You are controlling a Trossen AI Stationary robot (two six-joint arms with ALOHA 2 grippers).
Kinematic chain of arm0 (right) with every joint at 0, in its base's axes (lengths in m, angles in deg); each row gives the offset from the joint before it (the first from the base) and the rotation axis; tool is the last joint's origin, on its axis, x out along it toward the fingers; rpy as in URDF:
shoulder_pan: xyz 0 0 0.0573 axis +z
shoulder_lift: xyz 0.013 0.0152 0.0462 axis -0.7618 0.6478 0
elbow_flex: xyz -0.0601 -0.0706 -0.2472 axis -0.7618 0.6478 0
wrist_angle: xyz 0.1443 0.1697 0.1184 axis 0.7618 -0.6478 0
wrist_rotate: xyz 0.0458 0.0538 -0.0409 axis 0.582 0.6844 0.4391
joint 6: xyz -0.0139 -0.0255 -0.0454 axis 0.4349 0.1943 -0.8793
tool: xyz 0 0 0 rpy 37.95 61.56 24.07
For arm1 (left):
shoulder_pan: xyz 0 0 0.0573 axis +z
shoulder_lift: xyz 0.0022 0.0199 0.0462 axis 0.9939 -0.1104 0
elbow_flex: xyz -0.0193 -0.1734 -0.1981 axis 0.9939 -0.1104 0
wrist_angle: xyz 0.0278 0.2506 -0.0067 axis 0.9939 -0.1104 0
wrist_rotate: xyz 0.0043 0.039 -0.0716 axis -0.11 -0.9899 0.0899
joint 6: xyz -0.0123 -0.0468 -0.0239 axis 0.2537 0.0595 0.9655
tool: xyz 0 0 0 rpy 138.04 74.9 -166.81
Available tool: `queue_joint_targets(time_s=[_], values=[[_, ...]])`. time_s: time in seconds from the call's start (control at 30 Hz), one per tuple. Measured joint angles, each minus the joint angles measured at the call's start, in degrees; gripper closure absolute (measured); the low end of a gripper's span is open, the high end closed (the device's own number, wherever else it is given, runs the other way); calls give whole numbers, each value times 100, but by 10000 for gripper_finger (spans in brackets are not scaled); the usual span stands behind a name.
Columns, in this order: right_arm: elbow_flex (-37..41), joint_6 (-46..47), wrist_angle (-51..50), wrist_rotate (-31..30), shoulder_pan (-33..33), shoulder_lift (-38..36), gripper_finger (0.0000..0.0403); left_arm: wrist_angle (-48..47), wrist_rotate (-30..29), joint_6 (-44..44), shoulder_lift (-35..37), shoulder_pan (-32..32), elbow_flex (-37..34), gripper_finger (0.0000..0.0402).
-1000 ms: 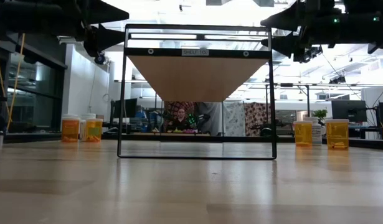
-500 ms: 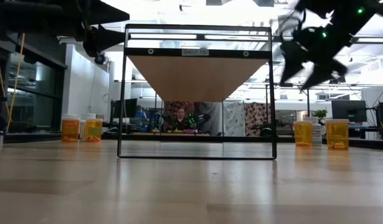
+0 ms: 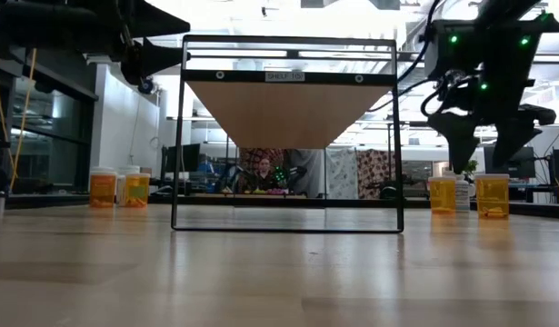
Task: Pick and place medicine bottles onto shelf by color
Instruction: Put the bottom right yellow pill bottle on the shelf
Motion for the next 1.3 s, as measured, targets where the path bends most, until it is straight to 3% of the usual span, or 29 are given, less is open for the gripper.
queue_joint_targets(time_s=[0.6, 0.8, 1.1, 1.3], values=[[7, -214, 193, 446, -575, 716, 88, 0, 2, 42, -1, -2, 0, 71], [7, -214, 191, 461, -573, 715, 123, 0, 2, 42, -1, -1, 0, 71], [7, -256, 171, 448, -573, 708, 208, 0, 2, 42, -1, -2, 0, 71], [7, -289, 168, 423, -573, 706, 217, 0, 2, 44, -1, 0, 0, 71]])
